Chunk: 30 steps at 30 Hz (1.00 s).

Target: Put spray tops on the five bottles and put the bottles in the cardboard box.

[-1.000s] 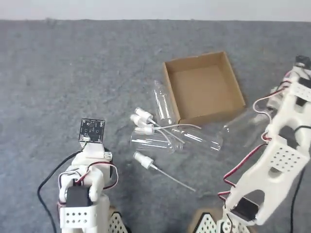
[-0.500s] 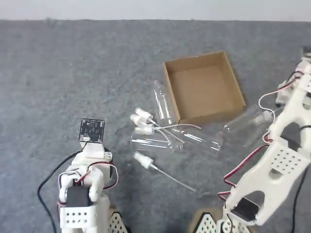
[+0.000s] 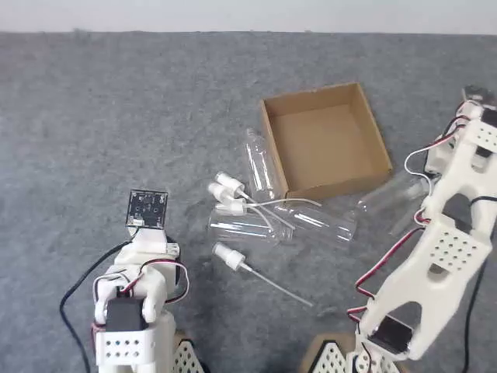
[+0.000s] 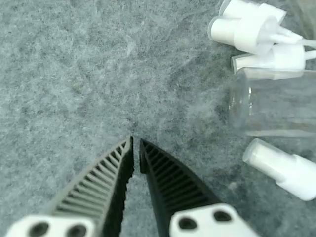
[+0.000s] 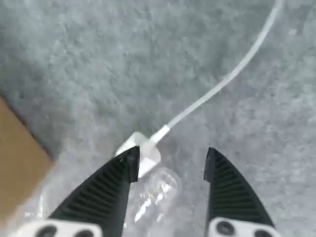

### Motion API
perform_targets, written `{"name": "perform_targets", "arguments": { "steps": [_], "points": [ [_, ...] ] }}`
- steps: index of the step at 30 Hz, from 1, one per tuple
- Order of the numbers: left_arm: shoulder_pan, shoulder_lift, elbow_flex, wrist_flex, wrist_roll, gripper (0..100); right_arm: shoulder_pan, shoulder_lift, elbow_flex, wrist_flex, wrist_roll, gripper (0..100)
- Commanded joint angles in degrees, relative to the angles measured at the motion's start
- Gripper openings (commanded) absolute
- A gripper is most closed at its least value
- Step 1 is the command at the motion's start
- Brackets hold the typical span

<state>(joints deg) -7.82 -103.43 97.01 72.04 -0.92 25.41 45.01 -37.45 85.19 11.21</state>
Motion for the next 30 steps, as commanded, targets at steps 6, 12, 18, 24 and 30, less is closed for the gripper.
{"name": "perform_targets", "arguments": {
  "steps": [6, 12, 18, 24, 30],
  "points": [
    [-0.3, -1.1, -0.5, 0.3, -0.4, 1, -0.7, 2.9, -2.4, -3.6, -4.1, 18.7],
    [-0.2, -1.1, -0.5, 0.3, -0.4, 1, 0.2, 3.5, -1.9, -3.1, -4.1, 18.4],
    [-0.2, -1.1, -0.5, 0.3, -0.4, 1, 2.2, 3.3, -1.8, -0.8, -4.1, 11.9],
    [-0.2, -1.1, -0.5, 0.3, -0.4, 1, 3.0, 2.6, -0.4, 0.4, -4.7, 9.7],
    [-0.2, -1.1, -0.5, 0.3, -0.4, 1, 3.2, -0.4, -0.2, 1.5, -4.7, 17.3]
  ]
}}
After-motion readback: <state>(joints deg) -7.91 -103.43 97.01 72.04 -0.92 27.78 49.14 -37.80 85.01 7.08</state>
